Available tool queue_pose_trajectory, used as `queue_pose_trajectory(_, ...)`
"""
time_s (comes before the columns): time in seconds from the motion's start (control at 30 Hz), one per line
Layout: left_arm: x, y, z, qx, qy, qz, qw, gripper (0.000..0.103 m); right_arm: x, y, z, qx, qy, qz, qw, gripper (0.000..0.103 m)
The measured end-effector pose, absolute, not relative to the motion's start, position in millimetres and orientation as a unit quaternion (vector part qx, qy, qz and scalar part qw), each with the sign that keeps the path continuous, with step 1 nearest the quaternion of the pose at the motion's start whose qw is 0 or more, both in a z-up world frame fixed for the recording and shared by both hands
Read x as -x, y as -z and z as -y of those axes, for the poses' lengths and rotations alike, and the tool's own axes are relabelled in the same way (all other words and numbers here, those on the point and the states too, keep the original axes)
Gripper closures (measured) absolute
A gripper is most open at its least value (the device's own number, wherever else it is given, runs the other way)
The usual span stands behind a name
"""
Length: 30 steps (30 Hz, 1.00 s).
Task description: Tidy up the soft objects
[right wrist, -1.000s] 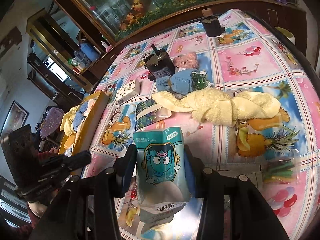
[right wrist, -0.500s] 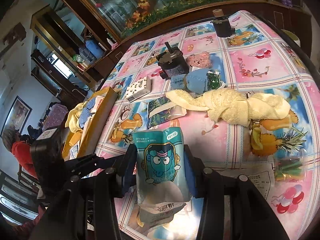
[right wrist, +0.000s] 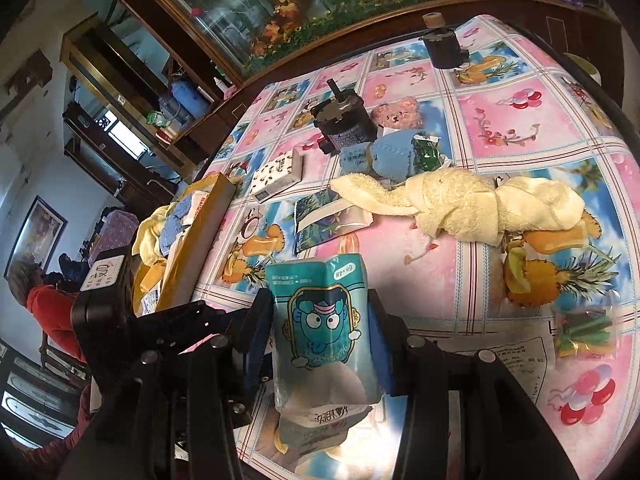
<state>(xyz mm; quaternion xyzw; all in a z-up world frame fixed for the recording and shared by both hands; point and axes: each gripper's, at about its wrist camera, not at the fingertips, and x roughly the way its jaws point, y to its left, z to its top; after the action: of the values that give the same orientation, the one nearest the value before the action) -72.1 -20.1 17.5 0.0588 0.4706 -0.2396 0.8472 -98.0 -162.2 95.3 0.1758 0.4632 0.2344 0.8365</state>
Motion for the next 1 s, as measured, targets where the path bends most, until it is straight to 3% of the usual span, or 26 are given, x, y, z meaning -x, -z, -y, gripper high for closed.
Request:
queue_pose_trajectory(0.3, 93, -65, -40, 0.046, 0.231, -0.432, 0.871, 0.058, 95, -101, 145, -0.168, -0.252, -0.465, 0.832, 0.058)
queue_pose_trajectory(0.53, 120, -101, -147, 0.088, 0.101, -0.388, 0.912, 0.058, 85, -124, 68, -0.138, -0.328, -0.46, 0.813, 0.058)
queue_pose_trajectory(0.77, 118, -76, -233, 0.112, -0.029, -0.406, 0.906, 0.048, 84, -135, -47, -0.076, -0.401, -0.465, 0.786, 0.058)
queue_pose_trajectory(1.0, 128, -54, -272, 0.186, -0.037, -0.422, 0.886, 0.048, 80, -117, -128, -0.044, -0.415, -0.489, 0.766, 0.054)
